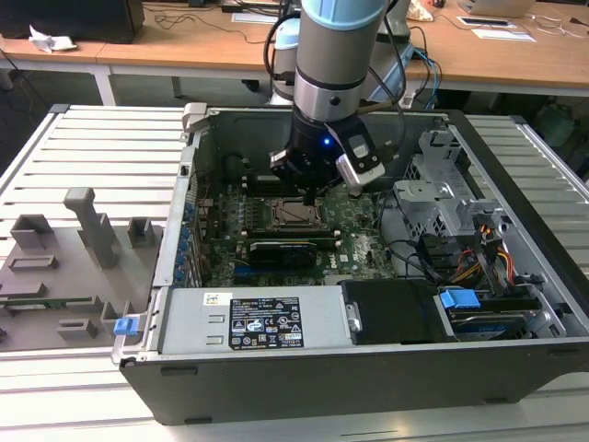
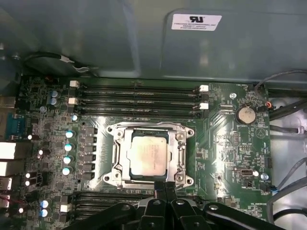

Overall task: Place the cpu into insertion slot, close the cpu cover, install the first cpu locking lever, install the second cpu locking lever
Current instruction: 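Install the second cpu locking lever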

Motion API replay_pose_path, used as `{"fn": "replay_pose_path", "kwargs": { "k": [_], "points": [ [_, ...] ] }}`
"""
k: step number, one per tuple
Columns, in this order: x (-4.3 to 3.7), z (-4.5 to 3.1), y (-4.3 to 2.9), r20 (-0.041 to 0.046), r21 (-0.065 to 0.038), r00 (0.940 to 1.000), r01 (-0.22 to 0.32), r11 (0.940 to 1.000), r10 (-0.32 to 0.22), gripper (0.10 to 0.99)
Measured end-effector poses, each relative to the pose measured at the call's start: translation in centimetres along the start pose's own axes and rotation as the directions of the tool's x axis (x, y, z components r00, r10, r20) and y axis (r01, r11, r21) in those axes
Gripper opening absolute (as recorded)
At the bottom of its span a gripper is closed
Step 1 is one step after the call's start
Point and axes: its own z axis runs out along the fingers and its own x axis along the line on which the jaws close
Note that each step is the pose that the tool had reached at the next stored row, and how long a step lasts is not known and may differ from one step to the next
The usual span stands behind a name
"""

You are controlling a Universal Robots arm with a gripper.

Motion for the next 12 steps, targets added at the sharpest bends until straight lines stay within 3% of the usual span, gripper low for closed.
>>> {"fn": "replay_pose_path", "kwargs": {
  "k": [6,12],
  "points": [
    [0.32,0.32,-0.16,0.0000,-0.015,1.0000,0.003,0.9999,-0.003,0.106],
    [0.32,0.40,-0.21,0.0001,-0.016,1.0000,0.003,0.9999,-0.003,0.106]
  ]
}}
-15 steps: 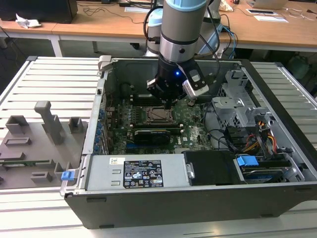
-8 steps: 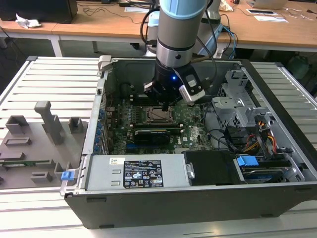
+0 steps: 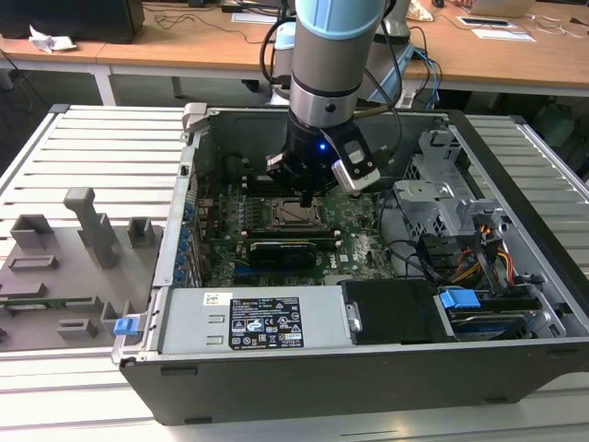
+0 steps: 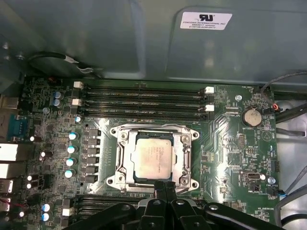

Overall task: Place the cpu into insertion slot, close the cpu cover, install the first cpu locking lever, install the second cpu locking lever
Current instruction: 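Install the second cpu locking lever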

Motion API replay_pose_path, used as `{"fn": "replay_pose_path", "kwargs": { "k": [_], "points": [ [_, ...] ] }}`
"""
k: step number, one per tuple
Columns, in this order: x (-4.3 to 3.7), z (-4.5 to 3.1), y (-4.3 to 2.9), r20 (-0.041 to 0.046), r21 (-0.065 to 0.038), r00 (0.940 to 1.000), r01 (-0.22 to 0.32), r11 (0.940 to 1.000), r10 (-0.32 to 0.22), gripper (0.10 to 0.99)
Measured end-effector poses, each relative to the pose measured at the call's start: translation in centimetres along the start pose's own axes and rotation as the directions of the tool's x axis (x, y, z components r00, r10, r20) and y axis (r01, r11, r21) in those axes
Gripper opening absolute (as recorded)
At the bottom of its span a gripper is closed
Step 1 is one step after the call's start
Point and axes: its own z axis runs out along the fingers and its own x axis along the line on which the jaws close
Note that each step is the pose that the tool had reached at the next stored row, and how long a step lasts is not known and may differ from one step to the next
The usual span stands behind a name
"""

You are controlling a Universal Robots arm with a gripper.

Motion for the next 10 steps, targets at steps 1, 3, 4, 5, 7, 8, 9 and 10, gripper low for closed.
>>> {"fn": "replay_pose_path", "kwargs": {
  "k": [1,3,4,5,7,8,9,10],
  "points": [
    [0.00,0.01,0.00,0.0000,0.000,1.0000,0.000,1.0000,0.000,0.106],
    [0.00,0.04,0.00,0.0000,0.000,1.0000,0.000,1.0000,0.000,0.106],
    [0.00,0.05,-0.01,0.0000,0.000,1.0000,0.000,1.0000,0.000,0.106],
    [0.00,0.07,-0.01,0.0000,0.000,1.0000,0.000,1.0000,0.000,0.106],
    [0.00,0.11,-0.02,0.0000,0.000,1.0000,0.000,1.0000,0.000,0.106],
    [0.00,0.16,-0.02,0.0000,0.000,1.0000,0.000,1.0000,0.000,0.106],
    [0.00,0.20,-0.03,0.0000,0.000,1.0000,0.000,1.0000,0.000,0.106],
    [0.00,0.22,-0.04,0.0000,0.000,1.0000,0.000,1.0000,0.000,0.106]
  ]
}}
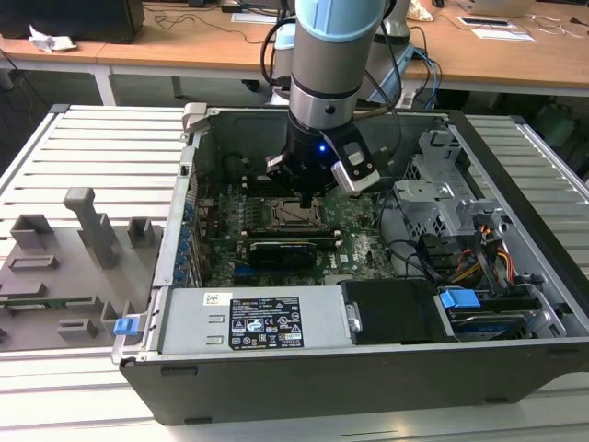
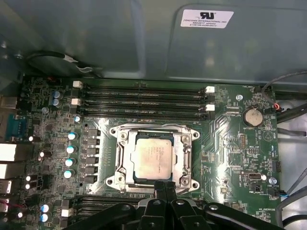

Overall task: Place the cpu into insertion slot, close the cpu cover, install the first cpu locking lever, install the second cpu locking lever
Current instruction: 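Install the second cpu locking lever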

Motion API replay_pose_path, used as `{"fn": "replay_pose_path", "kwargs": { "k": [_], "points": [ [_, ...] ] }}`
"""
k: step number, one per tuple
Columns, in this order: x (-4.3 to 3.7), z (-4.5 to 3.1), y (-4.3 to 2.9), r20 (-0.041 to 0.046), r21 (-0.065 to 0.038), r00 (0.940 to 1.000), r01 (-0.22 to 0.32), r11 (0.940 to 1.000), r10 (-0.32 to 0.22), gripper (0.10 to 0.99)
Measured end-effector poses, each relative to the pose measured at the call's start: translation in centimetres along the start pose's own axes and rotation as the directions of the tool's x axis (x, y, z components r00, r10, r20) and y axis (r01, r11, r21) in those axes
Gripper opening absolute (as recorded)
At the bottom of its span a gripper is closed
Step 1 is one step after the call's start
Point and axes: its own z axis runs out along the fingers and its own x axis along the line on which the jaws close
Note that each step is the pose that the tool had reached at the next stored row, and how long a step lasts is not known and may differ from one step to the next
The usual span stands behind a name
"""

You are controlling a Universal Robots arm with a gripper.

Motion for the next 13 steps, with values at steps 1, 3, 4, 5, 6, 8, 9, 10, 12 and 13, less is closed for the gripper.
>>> {"fn": "replay_pose_path", "kwargs": {
  "k": [1,3,4,5,6,8,9,10,12,13],
  "points": [
    [0.00,0.02,-0.01,0.0000,0.000,1.0000,0.000,1.0000,0.000,0.106],
    [0.00,0.09,-0.03,0.0000,0.000,1.0000,0.000,1.0000,0.000,0.106],
    [0.12,0.16,-0.05,0.0000,0.000,1.0000,0.000,1.0000,0.000,0.106],
    [0.29,0.29,-0.07,0.0001,0.000,1.0000,0.000,1.0000,0.000,0.106],
    [0.30,0.46,-0.17,-0.0001,-0.002,1.0000,0.000,1.0000,0.000,0.106],
    [0.40,0.59,-0.32,0.0002,-0.009,1.0000,0.000,1.0000,0.000,0.106],
    [0.46,0.70,-0.55,0.0004,-0.015,1.0000,0.000,0.9999,0.000,0.106],
    [0.47,0.73,-0.86,0.0006,-0.018,1.0000,0.000,0.9998,0.000,0.106],
    [0.48,0.71,-1.16,0.0005,-0.018,1.0000,0.000,0.9998,0.000,0.106],
    [0.49,0.68,-1.35,0.0005,-0.018,1.0000,0.000,0.9998,0.000,0.106]
  ]
}}
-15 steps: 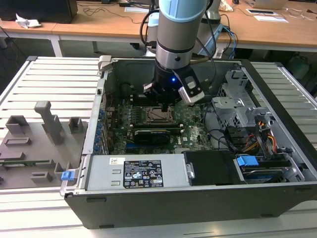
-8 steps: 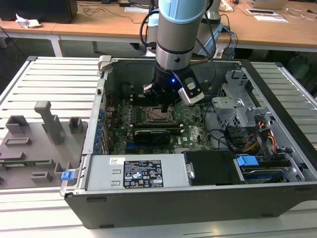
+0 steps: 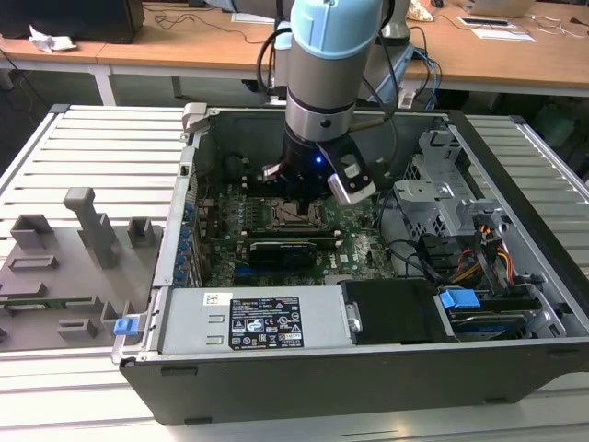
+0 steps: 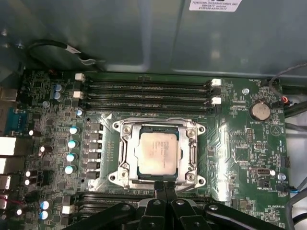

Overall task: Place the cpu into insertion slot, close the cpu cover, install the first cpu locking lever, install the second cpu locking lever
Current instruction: 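Install the second cpu locking lever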

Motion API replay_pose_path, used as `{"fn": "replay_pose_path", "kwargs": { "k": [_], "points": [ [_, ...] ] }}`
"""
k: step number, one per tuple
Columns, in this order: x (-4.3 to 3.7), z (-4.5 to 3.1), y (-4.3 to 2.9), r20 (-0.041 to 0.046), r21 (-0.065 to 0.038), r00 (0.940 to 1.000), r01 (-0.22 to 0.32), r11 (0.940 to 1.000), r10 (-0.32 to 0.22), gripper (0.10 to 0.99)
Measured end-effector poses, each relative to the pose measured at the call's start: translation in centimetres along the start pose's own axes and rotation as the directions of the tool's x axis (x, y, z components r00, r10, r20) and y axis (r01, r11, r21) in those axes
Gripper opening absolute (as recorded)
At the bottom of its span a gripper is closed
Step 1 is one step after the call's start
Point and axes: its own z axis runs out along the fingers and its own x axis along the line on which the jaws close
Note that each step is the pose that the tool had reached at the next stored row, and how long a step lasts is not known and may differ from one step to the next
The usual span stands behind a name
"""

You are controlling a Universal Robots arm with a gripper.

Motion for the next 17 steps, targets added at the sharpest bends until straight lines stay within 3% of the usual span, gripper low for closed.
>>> {"fn": "replay_pose_path", "kwargs": {
  "k": [2,8,13,17],
  "points": [
    [0.12,-0.04,-0.32,0.0001,0.000,1.0000,0.000,1.0000,0.000,0.106],
    [1.98,0.14,-0.37,-0.0001,0.000,1.0000,0.000,1.0000,0.000,0.106],
    [2.20,1.01,-0.53,-0.0007,-0.001,1.0000,0.002,1.0000,-0.002,0.106],
    [2.38,1.00,-0.83,-0.0007,-0.006,1.0000,0.002,1.0000,-0.002,0.106]
  ]
}}
